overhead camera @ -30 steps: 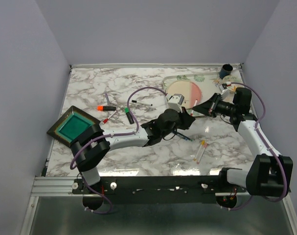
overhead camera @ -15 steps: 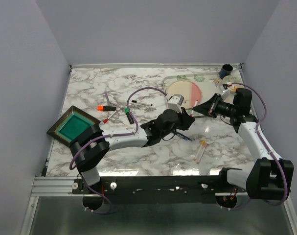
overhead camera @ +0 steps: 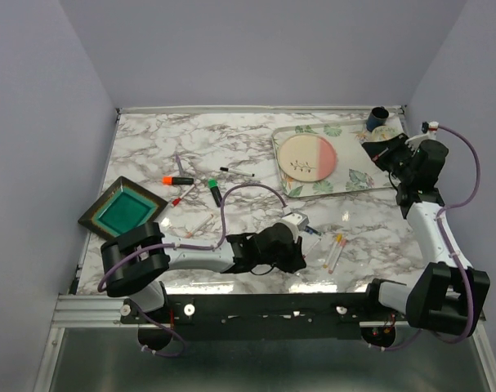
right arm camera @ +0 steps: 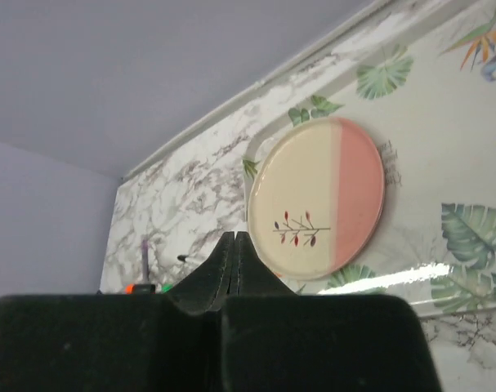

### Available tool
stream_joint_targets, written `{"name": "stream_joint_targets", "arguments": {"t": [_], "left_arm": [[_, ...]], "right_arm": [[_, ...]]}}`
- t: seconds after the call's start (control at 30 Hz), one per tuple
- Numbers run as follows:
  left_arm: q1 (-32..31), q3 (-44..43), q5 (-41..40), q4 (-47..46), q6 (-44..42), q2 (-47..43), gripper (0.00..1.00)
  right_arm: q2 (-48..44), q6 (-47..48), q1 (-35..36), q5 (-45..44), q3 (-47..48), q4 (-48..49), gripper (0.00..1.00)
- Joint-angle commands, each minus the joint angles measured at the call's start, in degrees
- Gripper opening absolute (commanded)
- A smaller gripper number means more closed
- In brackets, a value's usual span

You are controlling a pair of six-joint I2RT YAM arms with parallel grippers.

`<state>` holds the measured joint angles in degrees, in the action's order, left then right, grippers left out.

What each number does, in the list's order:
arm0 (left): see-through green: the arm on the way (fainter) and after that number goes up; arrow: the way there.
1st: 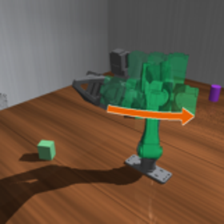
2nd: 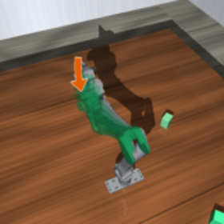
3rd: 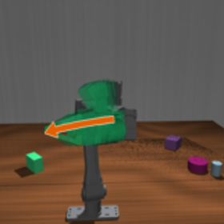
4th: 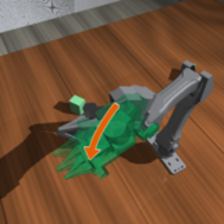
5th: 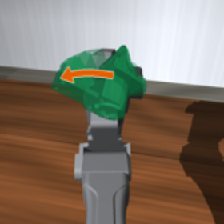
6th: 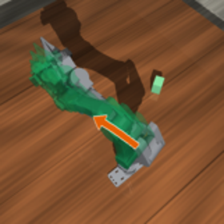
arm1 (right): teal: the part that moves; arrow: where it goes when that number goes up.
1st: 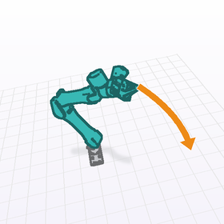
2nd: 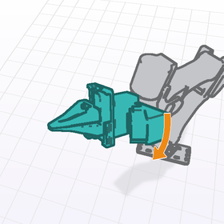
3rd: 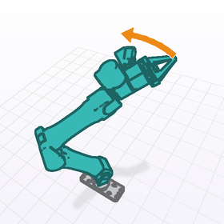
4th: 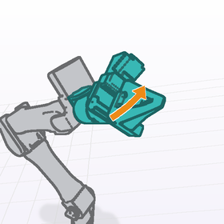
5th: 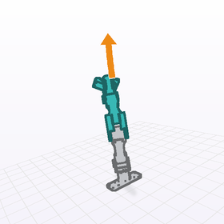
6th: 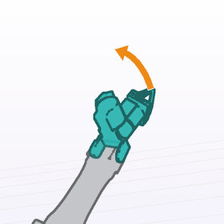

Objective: Open the pen caps

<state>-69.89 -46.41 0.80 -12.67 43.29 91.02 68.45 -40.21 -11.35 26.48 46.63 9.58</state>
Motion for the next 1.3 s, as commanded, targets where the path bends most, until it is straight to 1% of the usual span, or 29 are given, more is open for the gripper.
{"name": "stream_joint_targets", "arguments": {"t": [0.0, 0.1, 0.17, 0.2, 0.23, 0.27, 0.3, 0.33, 0.37, 0.4, 0.43, 0.47, 0.5, 0.53, 0.57, 0.6, 0.63, 0.7, 0.73, 0.8, 0.83, 0.87, 0.97, 1.0, 1.07, 1.1, 1.2, 1.23, 1.27], "left_arm": [[0.5, 2.1, 3.4, 3.1, -0.8, -3.9, 0.00], [0.5, 3.6, 1.6, 4.0, -0.8, -6.4, 0.00], [0.5, 4.6, -0.3, 6.7, -1.3, -9.7, 0.00], [0.5, 4.9, -3.1, 7.9, -1.9, -11.0, 0.00], [0.5, 5.5, -4.6, 9.8, -2.2, -13.5, 0.00], [0.5, 6.0, -5.6, 10.5, -2.6, -14.7, 0.00], [0.6, 6.4, -6.4, 10.9, -3.2, -15.8, 0.00], [1.2, 7.2, -7.1, 11.1, -3.4, -17.6, 0.00], [1.4, 7.6, -7.1, 10.8, -3.6, -18.3, 0.00], [1.8, 8.0, -7.0, 10.6, -3.9, -18.9, 0.00], [2.1, 8.0, -5.8, 10.1, -4.7, -19.3, 0.00], [2.7, 7.8, -4.8, 10.0, -5.1, -19.4, 0.00], [3.3, 7.5, -3.5, 10.1, -5.8, -19.3, 0.00], [3.8, 6.7, -2.3, 10.2, -6.7, -19.3, 0.00], [4.5, 6.2, 1.1, 10.6, -7.2, -19.1, 0.00], [4.8, 5.5, 2.5, 11.3, -7.7, -19.0, 0.00], [5.1, 4.2, 4.2, 12.6, -8.1, -18.8, 0.00], [6.1, 3.2, 8.1, 14.5, -8.9, -18.7, 0.00], [6.4, 2.5, 9.2, 15.5, -8.9, -18.8, 0.00], [7.3, 2.1, 12.4, 15.8, -8.1, -18.9, 0.00], [7.6, 2.0, 13.4, 15.6, -7.8, -18.8, 0.00], [7.7, 2.0, 14.7, 15.0, -7.4, -18.7, 0.00], [8.0, 1.7, 17.8, 13.5, -5.8, -17.7, 0.00], [8.0, 1.3, 18.0, 13.5, -5.5, -17.5, 0.00], [8.1, 0.9, 18.4, 13.5, -5.2, -17.2, 0.00], [8.2, 0.9, 18.6, 13.2, -5.1, -17.2, 0.00], [8.6, 0.9, 19.8, 12.9, -4.4, -17.3, 0.00], [8.7, 0.9, 20.4, 12.9, -4.1, -17.2, 0.00], [9.0, 0.9, 20.8, 12.9, -4.0, -17.1, 0.00]], "right_arm": [[-0.4, 0.5, 0.4, -8.2, 1.2, 6.2, 0.01], [-0.5, 1.8, 0.4, -6.7, 1.3, 5.4, 0.01], [-0.4, 6.9, 0.4, -3.6, 1.7, 2.8, 0.01], [-0.4, 9.6, 0.4, 2.8, 1.5, 2.5, 0.00], [-0.1, 17.1, 0.4, 8.1, 1.5, 1.2, 0.01], [0.5, 22.2, 0.4, 15.1, 1.9, 0.1, 0.01], [1.3, 28.4, 0.5, 33.5, 2.6, -1.7, 0.01], [2.4, 43.8, 0.7, 40.9, 4.2, -15.2, 0.01], [4.4, 53.2, 3.0, 44.2, 9.9, -25.4, 0.01], [5.3, 64.3, 4.6, 46.9, 12.7, -36.5, 0.06], [5.9, 86.9, 6.4, 46.9, 15.0, -56.2, 0.19], [5.6, 97.6, 9.9, 46.6, 16.1, -64.0, 0.20], [4.4, 105.6, 11.3, 46.0, 15.2, -68.9, 0.21], [2.9, 114.6, 12.7, 45.4, 13.9, -72.3, 0.40], [1.2, 116.9, 13.9, 44.4, 12.5, -71.8, 0.47], [-3.3, 117.9, 16.4, 41.7, 9.4, -70.1, 0.52], [-5.4, 122.9, 17.5, 40.4, 8.0, -67.9, 0.61], [-10.8, 130.6, 20.9, 36.8, 4.2, -67.2, 0.68], [-12.0, 131.0, 22.3, 35.3, 3.6, -64.1, 0.70], [-12.0, 132.2, 26.0, 32.1, 4.7, -64.7, 0.70], [-10.5, 135.3, 26.8, 31.4, 6.5, -67.2, 0.70], [-10.1, 134.5, 28.0, 30.5, 6.9, -66.8, 0.69], [-9.9, 132.7, 34.2, 23.6, 5.7, -63.2, 0.68], [-9.7, 132.1, 37.9, 19.3, 5.3, -62.5, 0.67], [-9.5, 130.8, 41.5, 15.2, 3.9, -60.7, 0.65], [-9.4, 130.5, 44.8, 11.4, 3.4, -60.0, 0.65], [-8.8, 129.4, 49.2, 7.3, 2.2, -57.7, 0.59], [-8.5, 128.8, 49.9, 6.7, 2.1, -56.7, 0.54], [-8.2, 128.6, 50.5, 6.1, 1.9, -56.3, 0.52]]}}
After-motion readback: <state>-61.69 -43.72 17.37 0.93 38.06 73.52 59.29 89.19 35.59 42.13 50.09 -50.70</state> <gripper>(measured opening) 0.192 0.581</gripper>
